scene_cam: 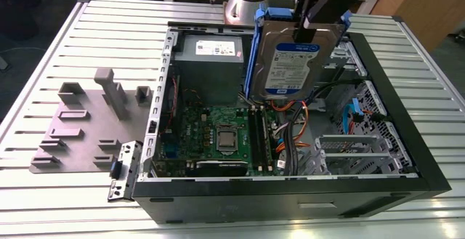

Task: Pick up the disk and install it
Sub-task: 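Pick up the disk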

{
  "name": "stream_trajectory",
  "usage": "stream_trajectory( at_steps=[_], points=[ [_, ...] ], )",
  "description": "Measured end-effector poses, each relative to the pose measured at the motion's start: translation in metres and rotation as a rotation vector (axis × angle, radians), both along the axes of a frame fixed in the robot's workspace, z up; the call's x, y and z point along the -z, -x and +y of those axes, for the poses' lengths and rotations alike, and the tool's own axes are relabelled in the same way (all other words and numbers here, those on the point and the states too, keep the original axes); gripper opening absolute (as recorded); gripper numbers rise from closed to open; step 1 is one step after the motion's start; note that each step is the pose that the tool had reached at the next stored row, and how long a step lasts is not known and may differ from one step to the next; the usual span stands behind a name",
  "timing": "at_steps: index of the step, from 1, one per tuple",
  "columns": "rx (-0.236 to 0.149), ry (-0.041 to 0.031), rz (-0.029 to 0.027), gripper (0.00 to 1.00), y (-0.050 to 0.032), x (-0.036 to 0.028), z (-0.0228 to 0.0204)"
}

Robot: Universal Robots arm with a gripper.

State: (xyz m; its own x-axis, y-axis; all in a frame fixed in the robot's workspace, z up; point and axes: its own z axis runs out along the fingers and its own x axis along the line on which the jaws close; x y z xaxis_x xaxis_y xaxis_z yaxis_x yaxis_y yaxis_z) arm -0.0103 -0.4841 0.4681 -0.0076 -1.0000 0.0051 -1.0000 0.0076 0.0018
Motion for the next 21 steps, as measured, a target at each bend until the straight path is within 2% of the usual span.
stream_trajectory(
  at_steps=[9, 18, 21],
  points=[
    [0.0, 0.0017, 0.0, 0.35, 0.0, 0.0001, -0.0257],
    [0.002, 0.0018, 0.0, 0.35, 0.0, 0.0002, -0.0541],
    [0.003, 0.0019, 0.0, 0.35, 0.0, 0.0002, -0.0613]
  ],
)
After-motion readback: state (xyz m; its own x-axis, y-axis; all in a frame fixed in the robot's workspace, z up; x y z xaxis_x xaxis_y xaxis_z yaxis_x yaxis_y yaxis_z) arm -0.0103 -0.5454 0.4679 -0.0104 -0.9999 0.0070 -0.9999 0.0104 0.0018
